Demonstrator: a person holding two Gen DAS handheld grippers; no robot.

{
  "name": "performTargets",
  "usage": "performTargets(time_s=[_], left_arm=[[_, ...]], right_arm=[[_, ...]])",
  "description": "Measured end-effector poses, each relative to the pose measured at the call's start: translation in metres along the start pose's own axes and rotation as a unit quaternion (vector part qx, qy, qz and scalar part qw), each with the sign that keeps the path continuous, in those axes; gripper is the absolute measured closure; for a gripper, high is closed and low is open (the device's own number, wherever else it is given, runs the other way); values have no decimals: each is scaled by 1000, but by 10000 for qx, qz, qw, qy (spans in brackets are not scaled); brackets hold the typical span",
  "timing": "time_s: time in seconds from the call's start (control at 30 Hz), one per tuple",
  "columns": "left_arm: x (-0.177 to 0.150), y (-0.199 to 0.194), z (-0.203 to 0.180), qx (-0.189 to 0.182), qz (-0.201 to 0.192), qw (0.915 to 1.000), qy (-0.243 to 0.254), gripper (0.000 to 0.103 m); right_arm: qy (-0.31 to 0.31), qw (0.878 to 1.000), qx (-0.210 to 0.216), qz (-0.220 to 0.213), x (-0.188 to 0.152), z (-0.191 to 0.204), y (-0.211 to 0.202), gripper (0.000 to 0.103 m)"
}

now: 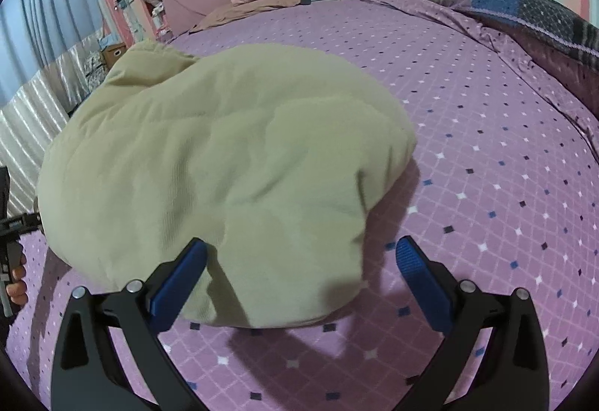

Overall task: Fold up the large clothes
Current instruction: 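Grasp the edge of the beige jacket bundle with both tools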

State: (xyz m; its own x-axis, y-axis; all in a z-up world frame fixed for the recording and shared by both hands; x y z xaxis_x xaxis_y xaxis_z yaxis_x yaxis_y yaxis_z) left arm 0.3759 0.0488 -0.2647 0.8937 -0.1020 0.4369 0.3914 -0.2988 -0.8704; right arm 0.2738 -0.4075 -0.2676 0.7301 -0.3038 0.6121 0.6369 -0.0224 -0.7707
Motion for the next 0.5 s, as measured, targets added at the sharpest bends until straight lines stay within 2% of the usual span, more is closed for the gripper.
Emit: performTargets(time_s=[0.03,0.07,0.1,0.2,0.43,0.5], left_arm=[[0,-1,-4,-107,5,9999,69,17],[1,-2,-10,-190,19,9998,114,31],[0,-5,-15,-270,38,9995,182,40],[0,-8,-23,-5,50,9992,407,43],[9,-1,-32,119,145,9985,517,44],[7,-3,-32,160,165,9984,523,44]], right_arm=[[-7,10000,0,6,1,0,0,2],[-5,10000,6,13,1,0,1,2],[2,10000,20,13,1,0,1,2],[47,10000,26,6,3,-3,0,2],[255,9996,76,-29,2,-18,-2,2],[460,9987,227,31,2,-23,3,2]])
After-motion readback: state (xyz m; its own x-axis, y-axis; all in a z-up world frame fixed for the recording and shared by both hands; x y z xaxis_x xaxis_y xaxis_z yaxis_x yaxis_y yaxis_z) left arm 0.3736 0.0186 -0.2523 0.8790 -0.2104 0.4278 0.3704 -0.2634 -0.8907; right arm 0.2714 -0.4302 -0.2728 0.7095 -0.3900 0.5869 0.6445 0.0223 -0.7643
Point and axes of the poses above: each gripper's, at about its wrist camera, not at the fingertips, and y roughly the way its jaws point, z to its left, x to its top, the point moved 3 cm from there along y, roughly the way its jaws point, and after that the axes turned 3 degrees about z, right-handed, at the moved point
